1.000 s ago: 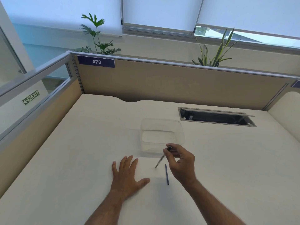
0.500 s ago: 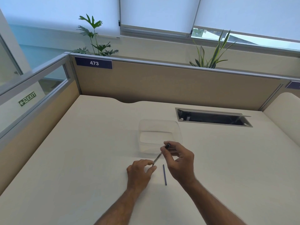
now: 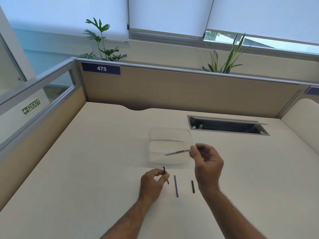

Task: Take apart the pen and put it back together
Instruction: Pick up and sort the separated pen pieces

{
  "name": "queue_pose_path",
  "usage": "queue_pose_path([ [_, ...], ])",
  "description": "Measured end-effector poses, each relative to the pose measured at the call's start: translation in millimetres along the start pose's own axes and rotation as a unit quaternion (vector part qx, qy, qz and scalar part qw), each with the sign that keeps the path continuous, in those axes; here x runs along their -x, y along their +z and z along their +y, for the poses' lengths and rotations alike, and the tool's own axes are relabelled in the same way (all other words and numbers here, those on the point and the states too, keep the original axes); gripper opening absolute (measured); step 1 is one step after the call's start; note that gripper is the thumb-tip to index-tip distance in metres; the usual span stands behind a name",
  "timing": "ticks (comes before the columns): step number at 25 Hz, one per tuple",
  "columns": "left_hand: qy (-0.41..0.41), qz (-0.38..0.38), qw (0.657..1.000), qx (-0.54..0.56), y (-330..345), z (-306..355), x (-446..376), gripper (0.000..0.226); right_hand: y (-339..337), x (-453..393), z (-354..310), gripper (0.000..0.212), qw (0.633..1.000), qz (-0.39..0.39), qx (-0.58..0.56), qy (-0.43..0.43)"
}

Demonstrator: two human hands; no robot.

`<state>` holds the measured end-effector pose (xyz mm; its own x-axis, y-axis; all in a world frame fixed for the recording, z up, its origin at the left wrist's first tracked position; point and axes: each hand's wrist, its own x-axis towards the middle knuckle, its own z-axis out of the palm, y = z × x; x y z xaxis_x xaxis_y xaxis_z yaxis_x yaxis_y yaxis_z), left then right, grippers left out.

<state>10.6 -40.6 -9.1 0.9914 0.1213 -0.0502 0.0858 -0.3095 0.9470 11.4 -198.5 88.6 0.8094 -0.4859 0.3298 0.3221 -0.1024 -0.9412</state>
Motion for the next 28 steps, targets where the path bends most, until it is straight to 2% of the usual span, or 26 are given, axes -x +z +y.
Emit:
queue_pose_path([
  [4,-0.069,-0.039,0.983,0.166,4,23,4,0.004,-10,3,19,0.009,0.989,0.042,-0.068,0.123],
  [9,-0.138,-0.104,0.917,0.361,8,53,4,0.032,-20,22,41,0.01,0.959,0.038,-0.117,0.254],
  [11,-0.145,-0.102,0.904,0.388,10,60,3,0.03,-23,31,48,0.008,0.949,0.024,-0.122,0.291],
  [14,-0.144,-0.067,0.91,0.384,13,65,3,0.019,-26,38,55,0.003,0.943,-0.027,-0.109,0.314],
  [18,-0.134,-0.018,0.919,0.37,15,65,1,0.015,-27,40,52,0.011,0.952,-0.134,-0.018,0.274],
  [22,-0.089,-0.006,0.944,0.317,16,64,2,0.009,-24,30,41,0.038,0.966,-0.178,0.153,0.11],
  [24,-0.065,-0.008,0.952,0.3,15,64,2,0.005,-21,22,36,0.037,0.965,-0.189,0.175,0.056],
  [28,-0.021,-0.008,0.966,0.258,13,63,0,0.009,-11,11,28,0.013,0.956,-0.212,0.204,-0.014],
])
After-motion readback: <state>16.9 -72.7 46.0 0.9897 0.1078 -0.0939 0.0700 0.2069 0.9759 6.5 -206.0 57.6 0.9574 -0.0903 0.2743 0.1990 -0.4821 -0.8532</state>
